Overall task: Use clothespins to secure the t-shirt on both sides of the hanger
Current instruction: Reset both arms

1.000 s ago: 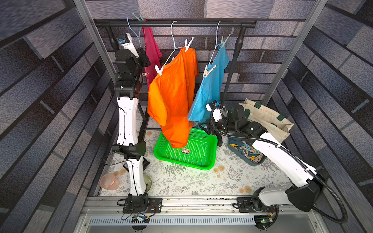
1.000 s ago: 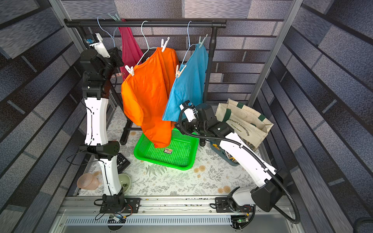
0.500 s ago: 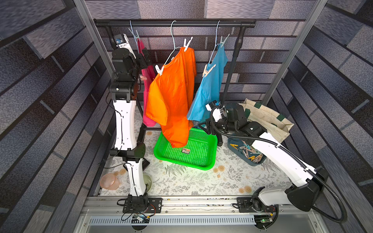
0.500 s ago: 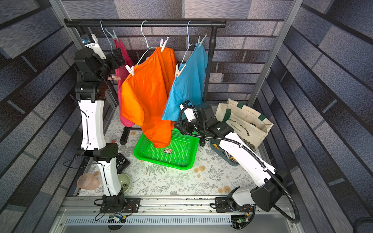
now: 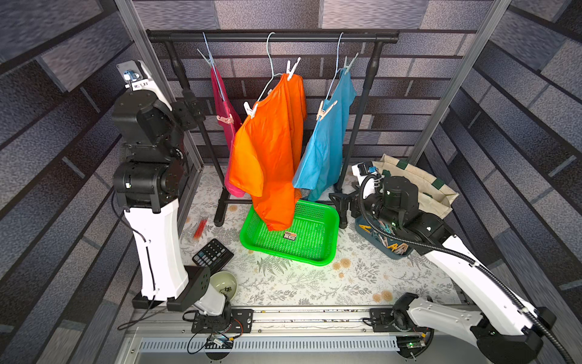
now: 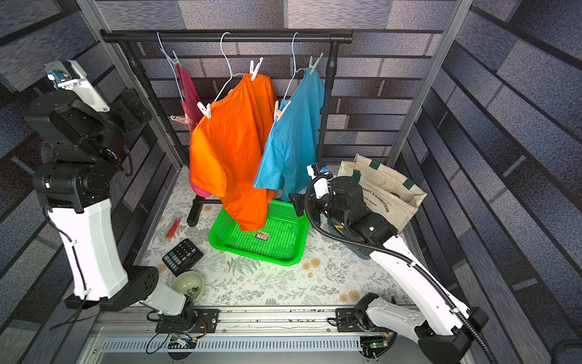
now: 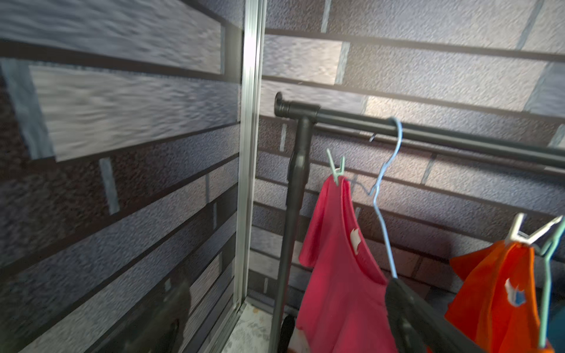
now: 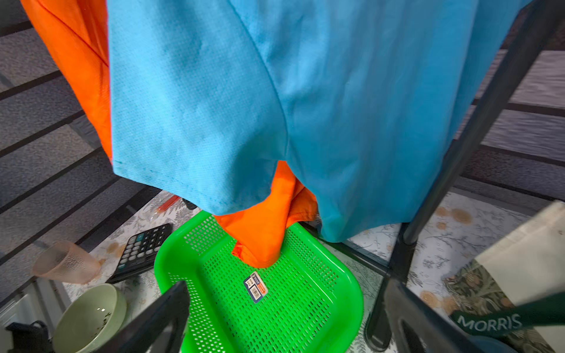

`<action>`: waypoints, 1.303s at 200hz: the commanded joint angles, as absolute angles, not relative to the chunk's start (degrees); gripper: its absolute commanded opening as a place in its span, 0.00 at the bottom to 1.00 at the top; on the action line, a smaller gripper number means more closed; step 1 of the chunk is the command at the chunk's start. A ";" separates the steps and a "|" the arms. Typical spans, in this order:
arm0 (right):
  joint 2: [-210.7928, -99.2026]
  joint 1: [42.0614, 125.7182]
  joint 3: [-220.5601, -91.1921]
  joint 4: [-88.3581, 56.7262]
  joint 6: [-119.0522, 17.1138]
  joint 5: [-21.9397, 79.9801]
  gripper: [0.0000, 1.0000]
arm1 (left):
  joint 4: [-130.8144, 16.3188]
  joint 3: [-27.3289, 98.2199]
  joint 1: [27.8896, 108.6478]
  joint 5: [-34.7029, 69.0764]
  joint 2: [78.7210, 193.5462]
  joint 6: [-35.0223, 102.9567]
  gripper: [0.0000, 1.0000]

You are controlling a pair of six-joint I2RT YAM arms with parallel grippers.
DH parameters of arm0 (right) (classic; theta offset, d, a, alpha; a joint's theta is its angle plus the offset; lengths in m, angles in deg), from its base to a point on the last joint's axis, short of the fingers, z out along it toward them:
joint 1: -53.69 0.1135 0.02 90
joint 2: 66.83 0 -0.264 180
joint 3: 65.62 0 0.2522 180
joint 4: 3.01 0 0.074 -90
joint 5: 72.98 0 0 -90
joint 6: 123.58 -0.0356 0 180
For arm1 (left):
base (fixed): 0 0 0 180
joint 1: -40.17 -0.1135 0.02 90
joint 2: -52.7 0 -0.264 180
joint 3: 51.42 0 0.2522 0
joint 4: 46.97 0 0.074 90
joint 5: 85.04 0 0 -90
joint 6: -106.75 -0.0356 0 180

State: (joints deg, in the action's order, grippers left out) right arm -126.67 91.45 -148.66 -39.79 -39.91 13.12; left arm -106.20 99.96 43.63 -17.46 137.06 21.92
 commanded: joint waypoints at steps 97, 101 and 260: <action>-110.73 91.04 -117.32 -26.24 -43.42 -37.96 1.00 | -71.30 7.52 40.57 -21.89 99.15 31.63 1.00; -110.42 91.00 -115.83 -25.32 -43.37 -37.73 1.00 | -69.43 5.68 40.45 -22.15 99.11 32.13 1.00; -131.46 70.42 -95.09 14.22 -29.41 -6.98 1.00 | -26.97 -16.31 33.05 1.97 126.11 23.51 1.00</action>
